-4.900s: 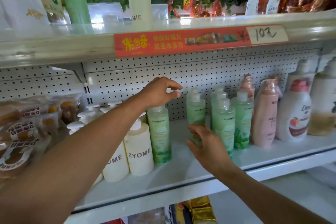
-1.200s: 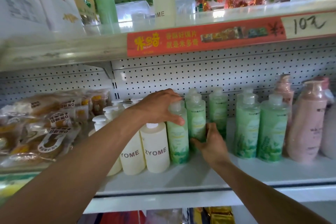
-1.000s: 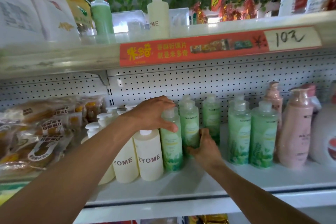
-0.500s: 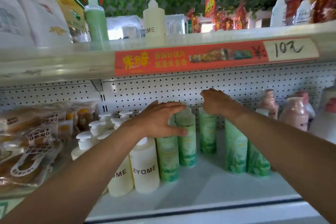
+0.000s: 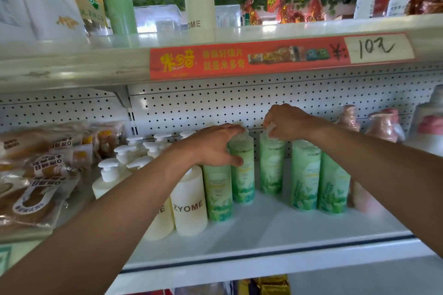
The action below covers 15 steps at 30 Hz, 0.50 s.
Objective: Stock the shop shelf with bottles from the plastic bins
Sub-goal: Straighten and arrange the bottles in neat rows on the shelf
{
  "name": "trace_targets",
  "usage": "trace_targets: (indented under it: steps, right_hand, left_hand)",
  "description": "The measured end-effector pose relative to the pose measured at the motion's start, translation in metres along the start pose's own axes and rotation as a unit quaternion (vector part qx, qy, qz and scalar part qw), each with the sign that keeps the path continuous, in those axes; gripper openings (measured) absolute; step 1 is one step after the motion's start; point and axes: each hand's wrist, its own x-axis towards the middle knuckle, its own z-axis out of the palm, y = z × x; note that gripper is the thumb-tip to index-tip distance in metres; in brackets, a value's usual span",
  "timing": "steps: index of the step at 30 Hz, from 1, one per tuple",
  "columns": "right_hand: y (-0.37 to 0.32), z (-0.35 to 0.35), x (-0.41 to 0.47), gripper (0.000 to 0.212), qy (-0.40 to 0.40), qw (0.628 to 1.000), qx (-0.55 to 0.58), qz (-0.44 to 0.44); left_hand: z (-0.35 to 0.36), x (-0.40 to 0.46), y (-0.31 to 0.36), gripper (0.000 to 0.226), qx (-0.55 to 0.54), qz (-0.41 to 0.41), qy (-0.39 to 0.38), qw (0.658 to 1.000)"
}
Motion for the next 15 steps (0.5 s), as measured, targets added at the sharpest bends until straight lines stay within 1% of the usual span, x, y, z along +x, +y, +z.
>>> trace_targets:
  steps: [4,8,11,13,15]
  right_hand:
    - [-0.008,-0.004,-0.015,0.032,-0.021,1.0,0.012,-0.007]
    - [-0.018,-0.005,-0.027,0.023,-0.029,0.999,0.025,-0.02]
    - [-0.027,-0.004,-0.032,0.024,-0.024,0.998,0.047,-0.027]
    - [-0.031,0.0,-0.034,0.027,-0.017,0.997,0.064,-0.025]
    - [-0.031,0.009,-0.038,0.031,0.006,0.997,0.081,-0.019]
  left_hand:
    - [0.002,0.003,-0.001,0.079,-0.009,-0.012,0.008,1.0]
    - [0.003,0.002,0.0,0.074,-0.004,-0.018,0.017,1.0]
    - [0.004,0.001,0.003,0.072,-0.005,-0.025,0.024,0.999]
    - [0.004,-0.003,0.002,0.073,0.006,-0.026,0.029,0.999]
    - [0.002,-0.01,-0.001,0.08,0.01,-0.027,0.045,0.999]
